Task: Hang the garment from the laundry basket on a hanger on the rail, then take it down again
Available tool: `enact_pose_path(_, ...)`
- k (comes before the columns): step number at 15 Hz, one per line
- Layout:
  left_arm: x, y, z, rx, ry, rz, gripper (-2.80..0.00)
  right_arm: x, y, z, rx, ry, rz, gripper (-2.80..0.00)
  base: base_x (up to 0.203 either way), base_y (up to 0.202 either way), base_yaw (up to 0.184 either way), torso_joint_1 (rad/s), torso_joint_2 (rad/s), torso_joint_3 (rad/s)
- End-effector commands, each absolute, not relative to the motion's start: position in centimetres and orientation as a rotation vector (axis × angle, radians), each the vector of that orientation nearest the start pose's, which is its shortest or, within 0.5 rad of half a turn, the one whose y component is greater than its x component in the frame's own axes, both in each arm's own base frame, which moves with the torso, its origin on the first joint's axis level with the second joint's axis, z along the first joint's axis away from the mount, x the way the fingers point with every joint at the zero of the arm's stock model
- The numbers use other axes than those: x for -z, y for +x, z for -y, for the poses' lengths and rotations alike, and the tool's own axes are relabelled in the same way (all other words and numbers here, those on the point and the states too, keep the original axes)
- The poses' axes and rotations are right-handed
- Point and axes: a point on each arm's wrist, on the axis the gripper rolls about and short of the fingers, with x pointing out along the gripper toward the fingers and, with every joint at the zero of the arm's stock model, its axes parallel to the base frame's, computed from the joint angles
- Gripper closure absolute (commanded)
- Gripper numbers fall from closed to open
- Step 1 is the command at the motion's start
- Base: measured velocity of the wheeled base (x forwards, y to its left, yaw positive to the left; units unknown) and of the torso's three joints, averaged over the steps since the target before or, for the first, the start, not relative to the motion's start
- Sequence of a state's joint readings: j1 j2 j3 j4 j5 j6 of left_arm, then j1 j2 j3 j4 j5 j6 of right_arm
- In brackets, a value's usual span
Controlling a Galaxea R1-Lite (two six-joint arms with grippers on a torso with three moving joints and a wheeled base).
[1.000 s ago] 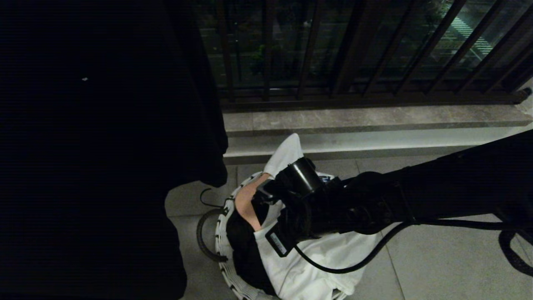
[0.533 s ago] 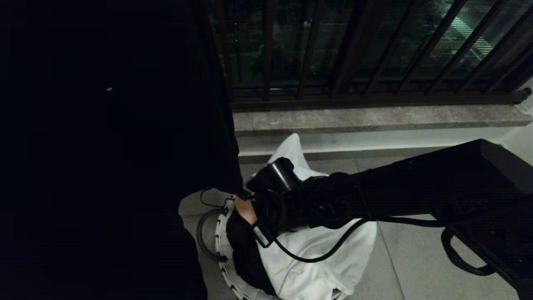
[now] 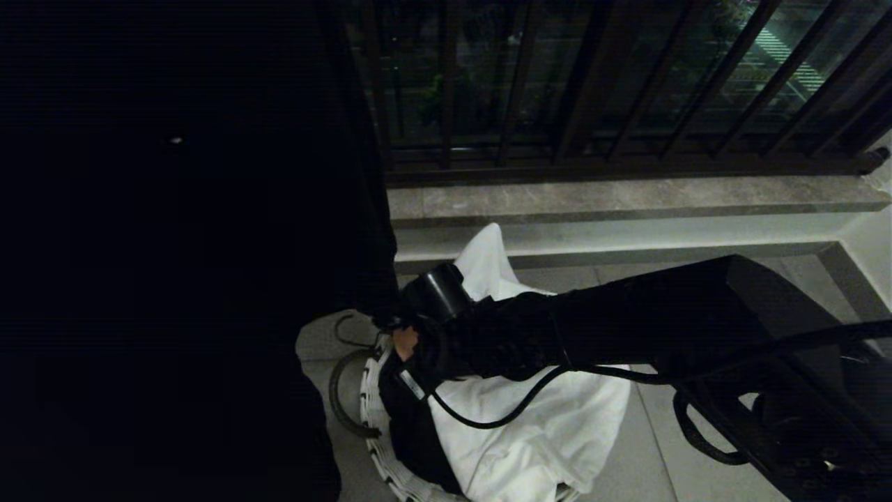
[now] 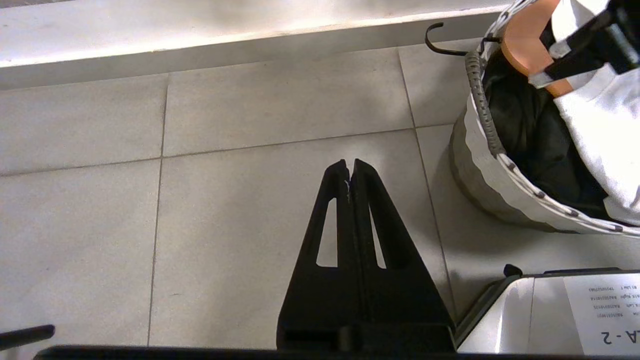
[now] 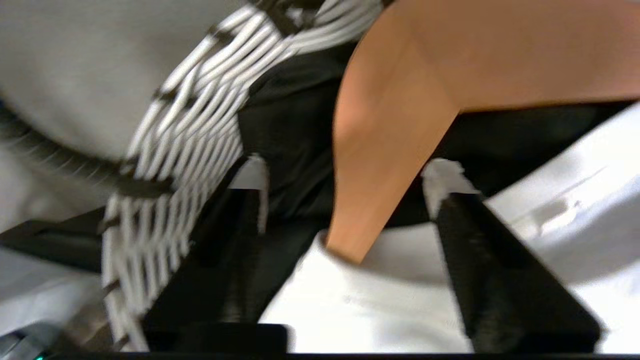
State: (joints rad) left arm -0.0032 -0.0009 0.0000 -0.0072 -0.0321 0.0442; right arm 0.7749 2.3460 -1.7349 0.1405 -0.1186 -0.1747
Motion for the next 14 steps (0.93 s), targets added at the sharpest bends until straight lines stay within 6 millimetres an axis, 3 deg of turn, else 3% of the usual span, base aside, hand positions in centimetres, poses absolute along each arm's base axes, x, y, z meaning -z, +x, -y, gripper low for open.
enact_pose_path(1, -7.6, -2.3, 0.1, 0.035, 0.045, 0.008, 0.00, -9.8, 34.4, -33.3, -0.683, -0.504, -0.631, -2.80, 0.000, 0.000, 0.000, 0.000, 0.00, 0.000)
enact_pose_path(6, -7.5, -2.3, 0.1, 0.035, 0.045, 0.007, 0.00, -8.3, 35.8, -34.5, -0.654, -0.511, -0.613, -2.80, 0.000, 0.000, 0.000, 0.000, 0.00, 0.000)
enact_pose_path(14, -7.6, -2.3, 0.1, 0.035, 0.045, 0.008, 0.00, -7.2, 37.5, -33.8, -0.621, -0.504, -0.585, -2.80, 0.000, 0.000, 0.000, 0.000, 0.00, 0.000)
